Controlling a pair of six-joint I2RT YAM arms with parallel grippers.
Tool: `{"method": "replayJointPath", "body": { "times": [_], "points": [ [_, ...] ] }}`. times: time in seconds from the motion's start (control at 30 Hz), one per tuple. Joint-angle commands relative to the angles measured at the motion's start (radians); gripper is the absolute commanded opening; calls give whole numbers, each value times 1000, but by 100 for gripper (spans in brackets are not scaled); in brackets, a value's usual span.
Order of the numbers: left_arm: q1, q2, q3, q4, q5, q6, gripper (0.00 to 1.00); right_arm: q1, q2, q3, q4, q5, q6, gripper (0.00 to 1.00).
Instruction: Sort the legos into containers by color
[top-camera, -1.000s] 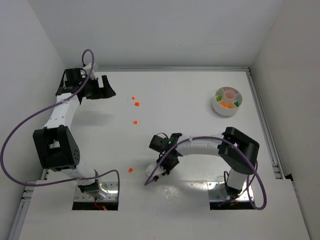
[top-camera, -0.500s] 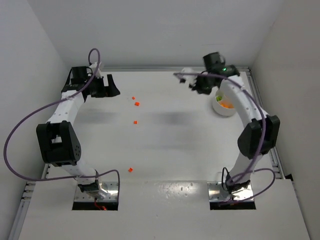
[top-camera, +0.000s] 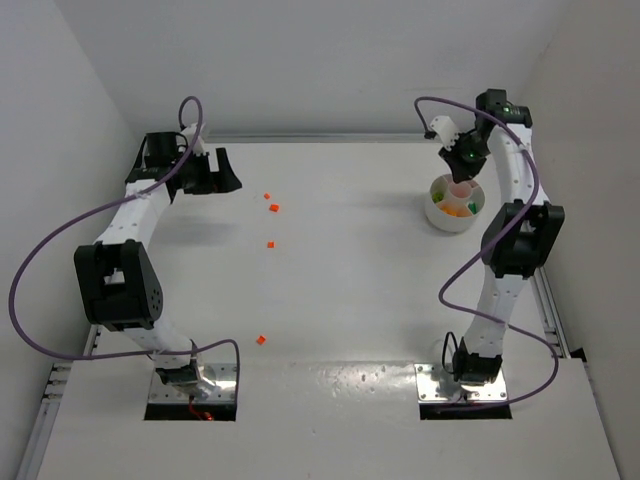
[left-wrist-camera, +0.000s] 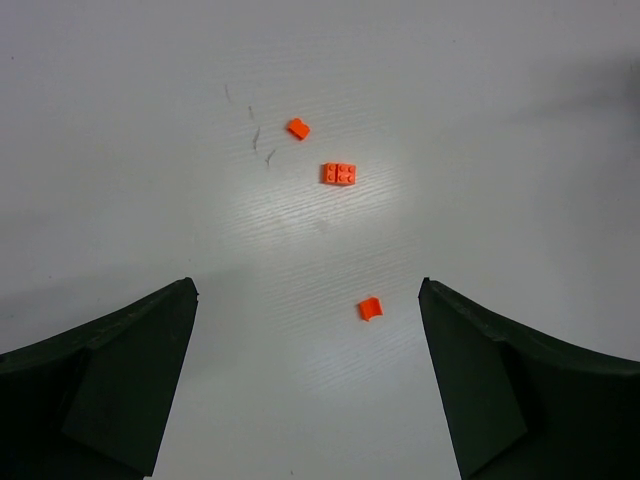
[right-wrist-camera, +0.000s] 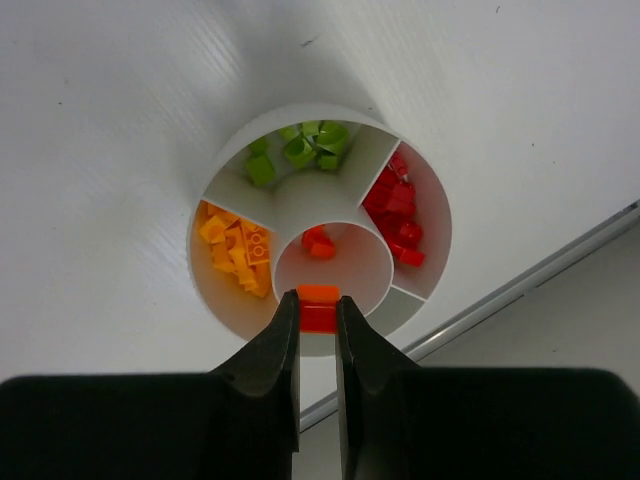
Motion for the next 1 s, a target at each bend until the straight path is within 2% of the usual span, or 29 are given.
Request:
{"method": "replayJointPath", "body": {
  "times": [0.0,0.2,0.3,0.4,0.57,0.7,0.8,0.87,0.9,0.97],
  "points": [
    [-6,5,40,29,-1,-4,100,-11,-1,-6,-26,-39,13,0],
    [-6,14,49,29,-1,-4,100,-39,29,-38,3,-7,13,0],
    [-6,14,49,29,-1,-4,100,-48,38,-50,32,2,31,7],
    [-6,14,49,29,-1,-4,100,-48,38,-50,60,2,41,22],
    [-6,23,49,29,-1,-4,100,-48,38,-41,80,-22,61,34],
    [-6,32,49,29,-1,-4,100,-48,15,-15,80,-65,94,35],
    [-6,32,49,20,-1,5,100,-11,-32,8,-1,-142,64,31],
    [-6,32,49,10,-11,5,100,67,-80,-35,-39,-231,19,31],
    [-6,32,60,10,-20,14,100,110,-112,-73,-39,-242,10,31],
    [-6,23,72,1,-30,25,100,284,-216,-243,14,-242,-1,31]
  ]
}}
